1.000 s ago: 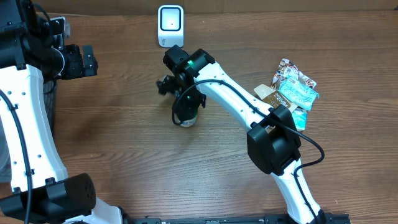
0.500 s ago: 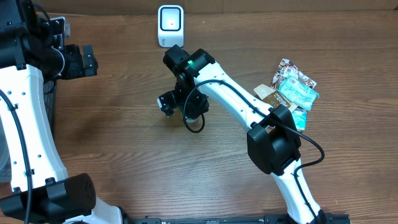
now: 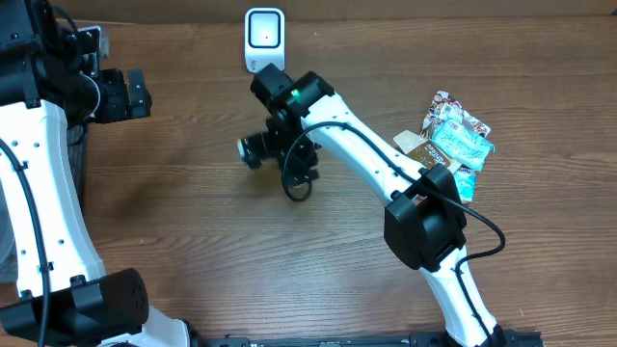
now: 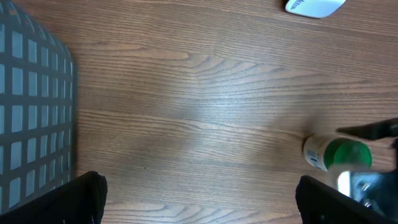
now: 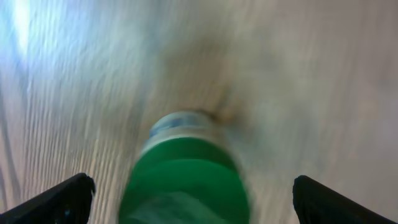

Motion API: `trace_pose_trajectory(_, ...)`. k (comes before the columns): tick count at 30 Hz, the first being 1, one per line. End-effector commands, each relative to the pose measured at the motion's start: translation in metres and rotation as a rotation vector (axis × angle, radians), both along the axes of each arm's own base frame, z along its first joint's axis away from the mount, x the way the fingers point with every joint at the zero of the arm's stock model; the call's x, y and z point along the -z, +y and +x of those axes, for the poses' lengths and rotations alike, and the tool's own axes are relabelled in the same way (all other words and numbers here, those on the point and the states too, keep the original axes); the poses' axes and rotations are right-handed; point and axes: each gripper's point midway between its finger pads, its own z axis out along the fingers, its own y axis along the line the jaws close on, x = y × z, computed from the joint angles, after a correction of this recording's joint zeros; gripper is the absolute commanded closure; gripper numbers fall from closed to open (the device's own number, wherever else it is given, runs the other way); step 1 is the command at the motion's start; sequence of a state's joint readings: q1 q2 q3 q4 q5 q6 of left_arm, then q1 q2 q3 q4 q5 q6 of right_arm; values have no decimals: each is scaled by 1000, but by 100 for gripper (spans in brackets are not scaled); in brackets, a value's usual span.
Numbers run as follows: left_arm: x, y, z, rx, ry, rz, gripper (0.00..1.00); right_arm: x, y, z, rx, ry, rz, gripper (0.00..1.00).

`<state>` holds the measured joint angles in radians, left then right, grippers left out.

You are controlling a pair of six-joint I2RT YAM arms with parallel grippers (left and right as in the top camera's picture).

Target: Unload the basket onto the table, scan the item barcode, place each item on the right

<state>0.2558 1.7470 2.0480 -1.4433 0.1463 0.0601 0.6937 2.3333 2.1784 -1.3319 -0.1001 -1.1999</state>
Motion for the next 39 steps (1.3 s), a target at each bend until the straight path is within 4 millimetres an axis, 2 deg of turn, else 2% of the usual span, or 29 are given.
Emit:
trace_pose_trajectory(1, 1, -1, 1, 22, -2, 2, 1, -40, 20, 22, 486, 12, 137, 0)
trace_pose_trajectory(3, 1, -1, 1, 22, -2, 2, 0, -56, 21, 30, 757, 34, 182, 0)
trace_pose_trajectory(5, 1, -1, 1, 22, -2, 2, 1, -65, 11, 35, 972, 29, 178, 0)
trace_pose_trajectory(7, 1, -1, 1, 22, -2, 2, 0, -65, -3, 29, 1048, 43, 128, 0)
trace_pose_trajectory(13, 1, -1, 1, 22, -2, 2, 1, -58, -35, 10, 1099, 77, -18, 0)
trace_pose_trajectory(17, 1, -1, 1, 22, -2, 2, 1, -58, -60, 18, 1302, 75, -50, 0)
trace_pose_trajectory(19, 1, -1, 1, 22, -2, 2, 1, -57, -66, 21, 1402, 111, -38, 0)
trace_pose_trajectory(23, 1, -1, 1, 22, -2, 2, 0, -60, -56, 15, 1452, 335, 26, 0)
trace_pose_trajectory(26, 1, -1, 1, 22, -2, 2, 1, -63, -49, 11, 1444, 424, 53, 0)
trace_pose_trajectory(28, 1, -1, 1, 22, -2, 2, 0, -63, -47, 13, 1438, 420, 63, 0)
trace_pose_trajectory(30, 1, -1, 1, 22, -2, 2, 0, -63, -44, 16, 1437, 414, 83, 9)
trace_pose_trajectory(33, 1, -1, 1, 22, -2, 2, 1, -62, -45, 25, 1526, 377, 99, 13)
trace_pose_trajectory(36, 1, -1, 1, 22, -2, 2, 1, -55, -50, 34, 1635, 291, 92, 13)
trace_pose_trajectory(39, 1, -1, 1, 22, -2, 2, 1, -46, -42, 31, 1629, 262, 83, 12)
